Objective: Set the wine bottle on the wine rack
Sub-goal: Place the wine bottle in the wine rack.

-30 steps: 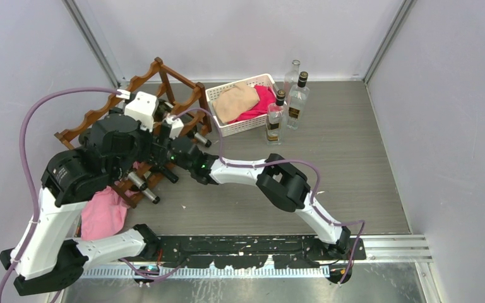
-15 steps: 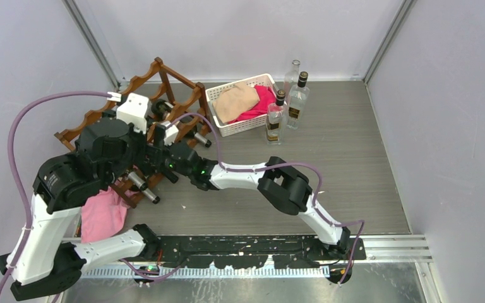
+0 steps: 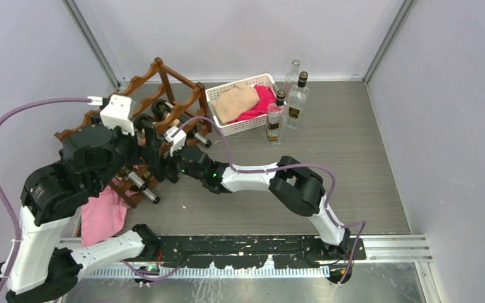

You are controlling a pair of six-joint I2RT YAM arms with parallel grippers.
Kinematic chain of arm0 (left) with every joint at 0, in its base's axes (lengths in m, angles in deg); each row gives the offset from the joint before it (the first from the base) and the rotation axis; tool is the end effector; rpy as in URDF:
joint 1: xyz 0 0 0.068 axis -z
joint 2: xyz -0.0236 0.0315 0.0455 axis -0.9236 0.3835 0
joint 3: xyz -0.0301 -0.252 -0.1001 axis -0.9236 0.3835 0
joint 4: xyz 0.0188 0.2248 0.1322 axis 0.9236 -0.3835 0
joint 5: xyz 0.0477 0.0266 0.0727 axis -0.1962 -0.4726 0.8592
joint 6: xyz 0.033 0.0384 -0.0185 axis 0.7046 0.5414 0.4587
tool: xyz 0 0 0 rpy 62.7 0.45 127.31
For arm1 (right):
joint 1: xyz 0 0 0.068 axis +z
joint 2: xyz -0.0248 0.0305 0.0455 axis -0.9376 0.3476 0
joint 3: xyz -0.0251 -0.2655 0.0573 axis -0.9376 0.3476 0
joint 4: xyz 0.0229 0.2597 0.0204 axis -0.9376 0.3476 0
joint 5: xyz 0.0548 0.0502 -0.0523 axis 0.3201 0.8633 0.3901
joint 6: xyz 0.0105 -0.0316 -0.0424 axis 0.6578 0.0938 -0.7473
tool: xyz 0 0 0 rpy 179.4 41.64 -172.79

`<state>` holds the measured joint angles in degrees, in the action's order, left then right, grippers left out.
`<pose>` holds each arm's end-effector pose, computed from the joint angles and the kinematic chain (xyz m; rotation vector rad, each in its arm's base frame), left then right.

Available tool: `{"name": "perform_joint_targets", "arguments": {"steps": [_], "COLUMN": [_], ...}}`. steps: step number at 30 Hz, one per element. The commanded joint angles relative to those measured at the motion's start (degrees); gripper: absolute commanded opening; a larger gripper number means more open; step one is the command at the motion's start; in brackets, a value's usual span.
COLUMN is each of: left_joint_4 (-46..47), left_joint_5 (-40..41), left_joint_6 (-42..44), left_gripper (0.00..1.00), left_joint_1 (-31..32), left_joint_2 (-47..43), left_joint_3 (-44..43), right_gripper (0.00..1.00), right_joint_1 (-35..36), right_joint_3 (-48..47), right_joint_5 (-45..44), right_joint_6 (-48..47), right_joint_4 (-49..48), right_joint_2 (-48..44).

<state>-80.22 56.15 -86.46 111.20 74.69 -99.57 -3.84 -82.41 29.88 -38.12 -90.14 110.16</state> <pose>0.0799 -0.0519 0.4894 0.2126 1.9299 -0.1211 0.2097 0.4579 0.2278 -0.6534 1.6253 0.9955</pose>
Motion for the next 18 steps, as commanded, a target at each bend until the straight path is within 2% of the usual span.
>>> {"name": "perform_joint_targets", "arguments": {"steps": [1,4,7,11,18], "left_joint_4": [6.1,9.1,11.6,22.7,23.3], "left_joint_5": [-0.7,-1.4,-2.3,-7.0,-8.3], "left_joint_6": [-3.7,-5.4,-7.4,-11.8,-16.2], "left_gripper": [0.89,0.92,1.00,1.00,1.00], "left_joint_1": [-0.3,-0.2,-0.2,-0.2,-0.2], "left_joint_2": [-2.2,-2.8,-2.6,-3.0,5.0], "left_joint_3": [0.4,1.0,0.5,-0.3,-17.3], "right_gripper": [1.00,1.00,1.00,1.00,1.00], "right_joint_1": [-0.6,-1.4,-2.7,-3.4,-5.2], "right_joint_3": [3.0,5.7,8.3,10.8,13.6], "right_joint_5": [0.9,4.0,8.6,12.2,15.4], "right_joint_6": [-5.2,-7.8,-9.8,-12.1,-20.2], "right_joint_4": [-1.4,-0.1,3.1,10.1,25.1], "right_joint_2": [-7.0,-10.6,-15.0,-21.2,-32.4]}}
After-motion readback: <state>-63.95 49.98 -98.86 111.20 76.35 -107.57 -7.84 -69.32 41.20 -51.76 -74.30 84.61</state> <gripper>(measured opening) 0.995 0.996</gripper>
